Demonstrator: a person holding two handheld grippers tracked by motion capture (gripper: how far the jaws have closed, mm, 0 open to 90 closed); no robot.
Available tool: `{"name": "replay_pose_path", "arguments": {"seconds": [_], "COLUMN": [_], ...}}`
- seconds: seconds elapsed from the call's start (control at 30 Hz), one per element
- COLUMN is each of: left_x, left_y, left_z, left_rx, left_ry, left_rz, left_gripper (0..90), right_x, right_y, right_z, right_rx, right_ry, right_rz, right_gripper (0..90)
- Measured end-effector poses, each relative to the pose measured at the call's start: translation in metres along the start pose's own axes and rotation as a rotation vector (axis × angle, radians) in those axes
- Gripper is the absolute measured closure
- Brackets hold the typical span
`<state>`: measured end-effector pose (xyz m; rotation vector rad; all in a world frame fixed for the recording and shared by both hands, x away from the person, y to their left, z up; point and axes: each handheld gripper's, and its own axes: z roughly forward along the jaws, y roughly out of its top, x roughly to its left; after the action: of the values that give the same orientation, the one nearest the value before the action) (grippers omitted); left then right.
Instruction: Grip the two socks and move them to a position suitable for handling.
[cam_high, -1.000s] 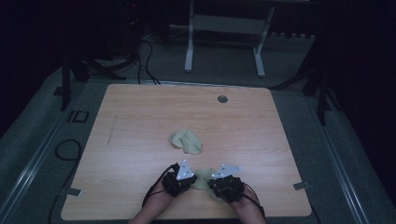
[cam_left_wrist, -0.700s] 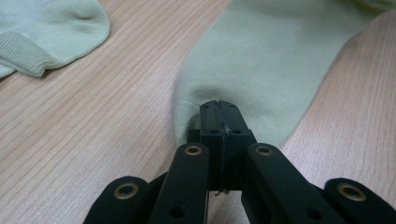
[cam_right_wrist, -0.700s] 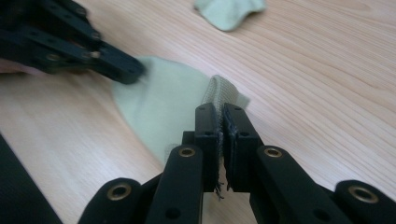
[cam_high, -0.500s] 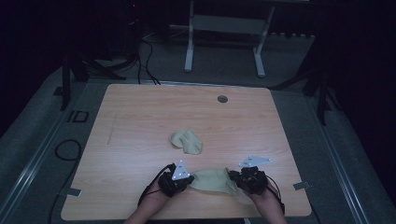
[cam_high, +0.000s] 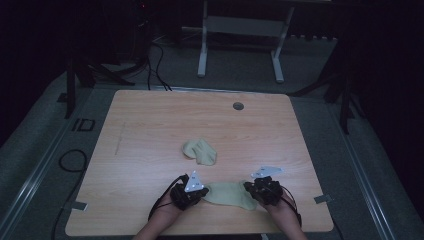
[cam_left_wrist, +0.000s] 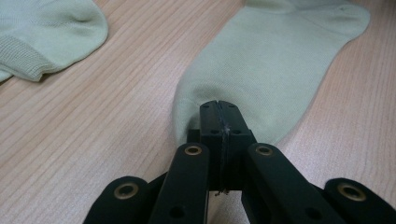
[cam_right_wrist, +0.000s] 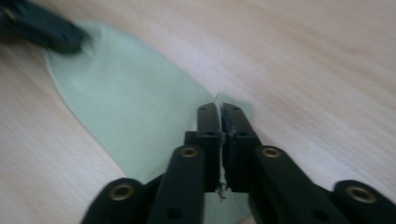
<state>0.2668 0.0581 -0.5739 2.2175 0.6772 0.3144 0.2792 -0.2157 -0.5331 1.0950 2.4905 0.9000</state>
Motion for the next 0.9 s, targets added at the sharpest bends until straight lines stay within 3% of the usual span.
{"name": "replay_pose_path", "arguments": {"seconds": [0.13, 0.17, 0.47, 0.73, 0.9], "left_x": [0.0, 0.0, -0.008, -0.009, -0.01], "left_y": [0.001, 0.001, 0.002, 0.002, 0.004], "left_z": [0.0, 0.001, 0.003, 0.004, 0.002], "left_rx": [0.001, 0.0, -0.004, -0.007, -0.006], "left_ry": [-0.003, -0.003, -0.016, -0.033, -0.031], "left_rz": [-0.002, -0.003, 0.002, -0.01, -0.014], "left_gripper": [89.2, 89.2, 89.2, 88.9, 79.2], "right_x": [0.001, 0.0, -0.012, -0.012, -0.012], "right_y": [-0.007, -0.008, -0.016, -0.017, -0.015], "right_z": [0.017, 0.018, 0.01, 0.008, 0.007], "right_rx": [0.058, 0.05, 0.058, 0.071, 0.079], "right_ry": [-0.012, -0.008, -0.029, -0.024, -0.013], "right_rz": [-0.015, -0.01, 0.012, 0.005, 0.008], "right_gripper": [88.3, 88.6, 88.4, 87.1, 83.8]}}
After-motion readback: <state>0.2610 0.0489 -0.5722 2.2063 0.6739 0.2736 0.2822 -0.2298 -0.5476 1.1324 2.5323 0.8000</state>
